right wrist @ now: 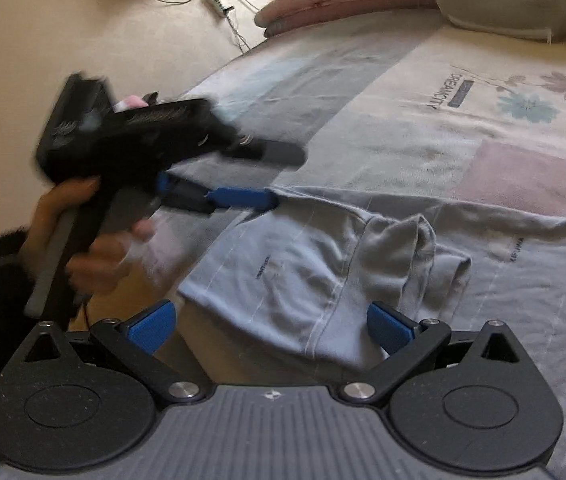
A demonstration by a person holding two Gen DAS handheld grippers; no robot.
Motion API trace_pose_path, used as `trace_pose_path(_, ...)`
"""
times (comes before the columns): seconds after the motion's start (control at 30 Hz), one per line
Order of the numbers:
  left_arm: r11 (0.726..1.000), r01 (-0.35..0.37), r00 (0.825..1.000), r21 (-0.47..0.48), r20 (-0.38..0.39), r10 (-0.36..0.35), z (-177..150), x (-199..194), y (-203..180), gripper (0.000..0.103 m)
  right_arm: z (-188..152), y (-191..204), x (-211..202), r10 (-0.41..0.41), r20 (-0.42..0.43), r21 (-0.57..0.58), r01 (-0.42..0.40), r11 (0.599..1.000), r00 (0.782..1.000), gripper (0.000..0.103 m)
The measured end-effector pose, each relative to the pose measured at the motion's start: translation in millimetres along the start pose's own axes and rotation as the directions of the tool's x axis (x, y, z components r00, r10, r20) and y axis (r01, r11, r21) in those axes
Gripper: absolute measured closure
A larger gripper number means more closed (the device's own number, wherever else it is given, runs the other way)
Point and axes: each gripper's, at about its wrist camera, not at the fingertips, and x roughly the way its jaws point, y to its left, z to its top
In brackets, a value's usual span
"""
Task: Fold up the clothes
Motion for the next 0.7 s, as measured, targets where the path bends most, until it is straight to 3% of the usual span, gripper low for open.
trace_pose_path(0.27, 0.984, -0.060, 0.998, 0.169, -0.018, 0.064, 2.7, -21.6, -36.1, 0.017, -5.5, 5.3, -15.0, -0.031, 0.021, 0.039, 0.030, 0.999, 0.999, 0.000)
trace_pose_path(0.37, 0.987, 0.005, 0.998, 0.162, -0.060, 0.005, -11.0, -26.8, -35.4, 0.012, -4.9, 12.9, -17.5, -0.045, 0.063, -0.020, 0.046, 0.999, 0.997, 0.000)
trace_pose_path(0.47, 0.988, -0.043, 0.991, 0.151, -0.119, 0.061, -29.0, -14.8, -25.5, 0.014, -6.2, 9.7, -10.4, -0.059, 0.039, -0.010, 0.059, 0.998, 0.998, 0.000)
trace_pose_path(0.6, 0.976, -0.097, 0.989, 0.193, -0.091, 0.117, -31.7, -23.1, -34.7, 0.013, -8.6, 2.9, -19.3, -0.087, 0.038, 0.006, 0.087, 0.996, 0.995, 0.000)
trace_pose_path(0.7, 0.940, -0.140, 0.988, 0.310, -0.023, 0.155, -29.4, -34.5, -63.2, 0.012, -6.8, -5.7, -39.7, -0.154, 0.068, 0.003, 0.154, 0.988, 0.986, 0.000)
